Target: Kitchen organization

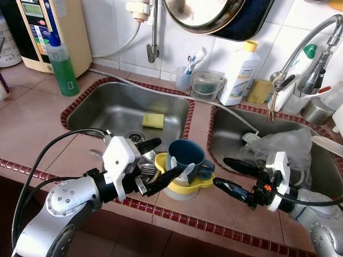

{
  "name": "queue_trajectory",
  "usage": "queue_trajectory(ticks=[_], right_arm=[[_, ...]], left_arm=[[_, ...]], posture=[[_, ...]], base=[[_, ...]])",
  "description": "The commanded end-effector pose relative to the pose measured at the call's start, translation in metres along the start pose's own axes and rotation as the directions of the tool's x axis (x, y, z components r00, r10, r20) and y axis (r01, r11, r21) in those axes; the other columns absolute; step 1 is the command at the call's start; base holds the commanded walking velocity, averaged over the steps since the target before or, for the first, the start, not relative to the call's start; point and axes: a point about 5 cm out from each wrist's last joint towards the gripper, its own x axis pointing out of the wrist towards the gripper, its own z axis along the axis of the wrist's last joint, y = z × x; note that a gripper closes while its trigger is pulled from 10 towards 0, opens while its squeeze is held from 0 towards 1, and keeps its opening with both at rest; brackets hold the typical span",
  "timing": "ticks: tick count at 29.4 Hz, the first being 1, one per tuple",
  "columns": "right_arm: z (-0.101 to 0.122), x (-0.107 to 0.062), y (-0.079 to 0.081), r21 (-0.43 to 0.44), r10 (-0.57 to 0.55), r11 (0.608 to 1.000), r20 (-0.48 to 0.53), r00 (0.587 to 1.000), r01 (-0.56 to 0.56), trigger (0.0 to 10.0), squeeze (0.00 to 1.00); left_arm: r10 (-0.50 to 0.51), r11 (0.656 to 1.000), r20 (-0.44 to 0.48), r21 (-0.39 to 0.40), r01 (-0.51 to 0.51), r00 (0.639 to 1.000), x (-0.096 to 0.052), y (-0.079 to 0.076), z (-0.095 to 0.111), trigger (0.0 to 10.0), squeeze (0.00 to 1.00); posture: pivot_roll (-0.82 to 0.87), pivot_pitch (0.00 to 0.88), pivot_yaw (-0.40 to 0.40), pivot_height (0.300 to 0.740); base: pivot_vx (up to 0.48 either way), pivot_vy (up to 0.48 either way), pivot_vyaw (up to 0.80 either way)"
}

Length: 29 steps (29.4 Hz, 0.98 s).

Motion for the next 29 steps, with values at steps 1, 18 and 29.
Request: queue_trajectory(ticks=[1,18,29], right_arm=[[0.003,-0.001,-0.002,-0.009,0.027,1.0,-0.019,0.999,-0.028,10.0,0.0],[0.005,0.006,-0.024,-0.021,0.1,0.995,-0.076,0.992,-0.102,10.0,0.0],[0.006,0.014,-0.033,-0.011,0.126,0.992,-0.077,0.989,-0.127,4.6,0.0]], left_arm=[[-0.022,1.0,0.001,0.015,0.022,1.0,0.001,-0.003,0.005,10.0,0.0],[-0.02,0.999,0.009,0.026,0.019,1.0,0.0,-0.007,0.012,10.0,0.0],[-0.003,1.0,0.019,0.03,0.003,1.0,0.0,-0.005,0.016,10.0,0.0]], posture=[[0.14,0.0,-0.094,0.74],[0.17,0.0,-0.111,0.74],[0.18,0.0,-0.116,0.74]], base=[[0.0,0.0,0.0],[0.0,0.0,0.0],[0.0,0.0,0.0]])
